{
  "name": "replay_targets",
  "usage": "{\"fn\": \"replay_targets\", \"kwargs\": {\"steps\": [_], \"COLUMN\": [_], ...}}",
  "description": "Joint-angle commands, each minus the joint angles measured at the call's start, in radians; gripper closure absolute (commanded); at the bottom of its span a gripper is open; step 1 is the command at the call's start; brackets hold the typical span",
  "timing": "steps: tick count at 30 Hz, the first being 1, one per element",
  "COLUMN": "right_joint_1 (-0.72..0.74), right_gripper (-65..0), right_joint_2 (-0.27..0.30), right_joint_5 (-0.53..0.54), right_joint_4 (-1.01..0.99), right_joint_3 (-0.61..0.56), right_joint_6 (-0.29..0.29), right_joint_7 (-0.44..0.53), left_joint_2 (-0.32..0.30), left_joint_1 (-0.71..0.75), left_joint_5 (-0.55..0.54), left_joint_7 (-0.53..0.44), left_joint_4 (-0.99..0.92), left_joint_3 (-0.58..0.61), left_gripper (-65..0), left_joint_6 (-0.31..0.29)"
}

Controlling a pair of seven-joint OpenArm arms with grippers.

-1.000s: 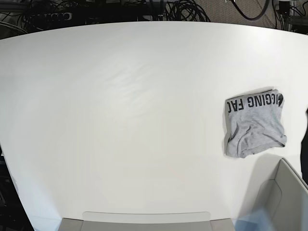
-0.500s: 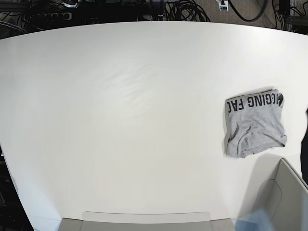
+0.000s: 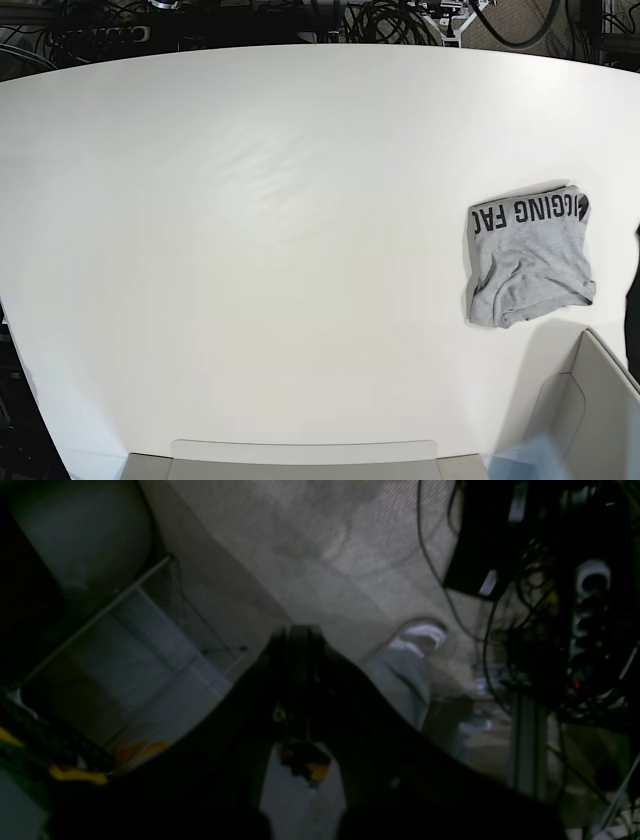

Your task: Fold the T-shirt properly

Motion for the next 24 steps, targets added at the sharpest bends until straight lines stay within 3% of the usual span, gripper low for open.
{"fn": "replay_targets", "kwargs": {"steps": [1,11,17,24], "right_joint_1": [-0.005,-0.009,0.043,0.012], "right_gripper": [0.0,0.0,0.0,0.0], "right_joint_2": [0.012,-0.011,-0.114,-0.162], "right_joint_5": [0.002,0.010,0.002,-0.016], "right_joint_4": [0.004,-0.013,-0.147,-0.170], "right_joint_3": [0.002,0.006,-0.002,-0.033], "right_joint_6": [0.010,0.010,0.010,0.010], "right_joint_7": [0.001,0.001,0.001,0.003], "left_joint_2": [-0.001,0.011,0.017,0.020], "left_joint_1": [0.005,0.016,0.007,-0.029], "left_joint_5": [0.002,0.003,-0.001,-0.003], "left_joint_7": [0.002,0.002,0.002,0.002], "left_joint_4": [0.002,0.002,0.002,0.002], "left_joint_3": [-0.001,0.000,-0.001,-0.001], "left_gripper": [0.0,0.0,0.0,0.0], "left_joint_6": [0.009,0.007,0.006,0.006]}}
